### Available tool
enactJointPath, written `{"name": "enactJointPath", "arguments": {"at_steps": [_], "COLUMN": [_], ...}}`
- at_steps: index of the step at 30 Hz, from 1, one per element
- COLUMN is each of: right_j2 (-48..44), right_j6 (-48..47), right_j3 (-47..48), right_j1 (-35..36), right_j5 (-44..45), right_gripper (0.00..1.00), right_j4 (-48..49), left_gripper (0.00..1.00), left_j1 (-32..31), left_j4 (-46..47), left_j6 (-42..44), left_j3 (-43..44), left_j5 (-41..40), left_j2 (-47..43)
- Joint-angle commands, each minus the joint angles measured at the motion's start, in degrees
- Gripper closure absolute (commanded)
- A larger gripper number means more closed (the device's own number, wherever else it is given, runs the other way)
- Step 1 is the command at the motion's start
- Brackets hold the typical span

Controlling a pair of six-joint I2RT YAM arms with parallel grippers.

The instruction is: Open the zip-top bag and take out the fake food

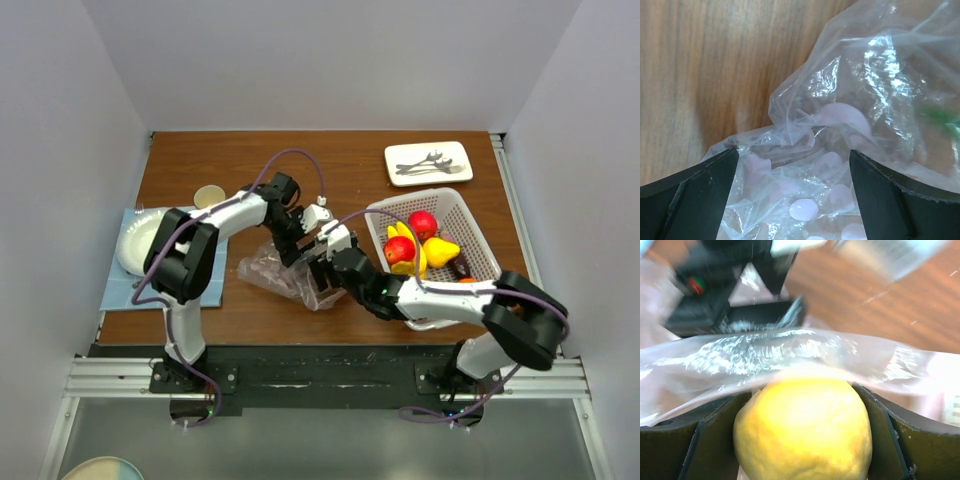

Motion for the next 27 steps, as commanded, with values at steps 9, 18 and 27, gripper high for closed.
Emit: {"name": "enactJointPath", "arguments": {"at_steps": [9,18,27], "right_j2": [-25.0,-29.8,-22.5], "right_j6": [0.4,4.3,2.8], "right_j3": [-2.2,1.9,13.4], "right_j1": [-0.2,-16.9,-19.9], "right_j5": [20.5,17.3,10.3], "right_gripper": [0.96,0.74,0.02], "right_j4": [-16.9,-25.7,-34.2], "left_gripper": [0.0,0.0,0.0], "left_j1": [0.5,0.5,1.9], "left_j4": [4.4,2.8,-0.2], "left_j6": [-1.9,-10.9,-17.1], "left_j3": [-6.1,11.3,16.7], "left_j5": [-10.3,-7.6,-1.7], "left_j2": [-2.8,-10.7,-16.1]}}
